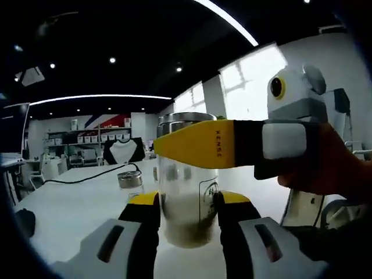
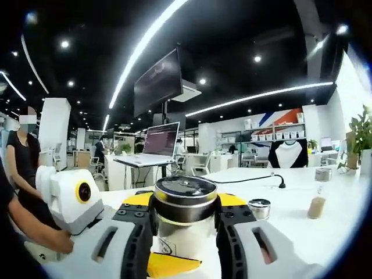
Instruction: Rotate the seasoning bottle until the label or dispensing opening points toward the visible target arrow and the bottle remains upright within the marked orientation range
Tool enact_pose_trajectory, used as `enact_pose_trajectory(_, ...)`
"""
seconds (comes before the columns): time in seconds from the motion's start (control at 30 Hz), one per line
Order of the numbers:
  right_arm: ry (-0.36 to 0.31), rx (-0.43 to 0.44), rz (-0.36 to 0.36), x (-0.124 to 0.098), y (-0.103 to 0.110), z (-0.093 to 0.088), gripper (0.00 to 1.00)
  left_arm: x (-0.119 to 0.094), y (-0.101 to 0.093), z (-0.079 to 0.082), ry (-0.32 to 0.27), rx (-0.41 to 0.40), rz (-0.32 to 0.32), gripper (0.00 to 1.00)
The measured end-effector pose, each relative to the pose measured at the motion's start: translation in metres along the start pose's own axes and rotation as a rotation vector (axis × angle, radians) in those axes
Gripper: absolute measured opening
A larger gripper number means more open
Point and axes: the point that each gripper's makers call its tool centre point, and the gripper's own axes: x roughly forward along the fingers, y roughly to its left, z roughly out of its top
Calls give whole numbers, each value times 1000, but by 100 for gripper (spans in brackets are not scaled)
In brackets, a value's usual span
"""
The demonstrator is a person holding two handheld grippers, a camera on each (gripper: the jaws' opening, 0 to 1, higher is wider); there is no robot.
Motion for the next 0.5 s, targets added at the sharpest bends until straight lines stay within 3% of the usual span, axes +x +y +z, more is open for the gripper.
enact_pose_trajectory(0.1,-1,-21,4,-2,-2,2,38,2,-1,3,-23,6,-26,41)
enact_pose_trajectory(0.13,-4,-20,3,-3,-5,4,38,4,-6,5,-43,8,-70,41)
enact_pose_trajectory(0.17,1,-22,2,-4,-7,5,38,5,-10,3,-27,-8,-123,41)
enact_pose_trajectory(0.2,17,-6,12,-4,-10,2,38,5,-8,2,-19,-29,-135,41)
enact_pose_trajectory(0.5,30,-7,4,-5,-25,-1,38,3,-3,-4,21,24,-156,47)
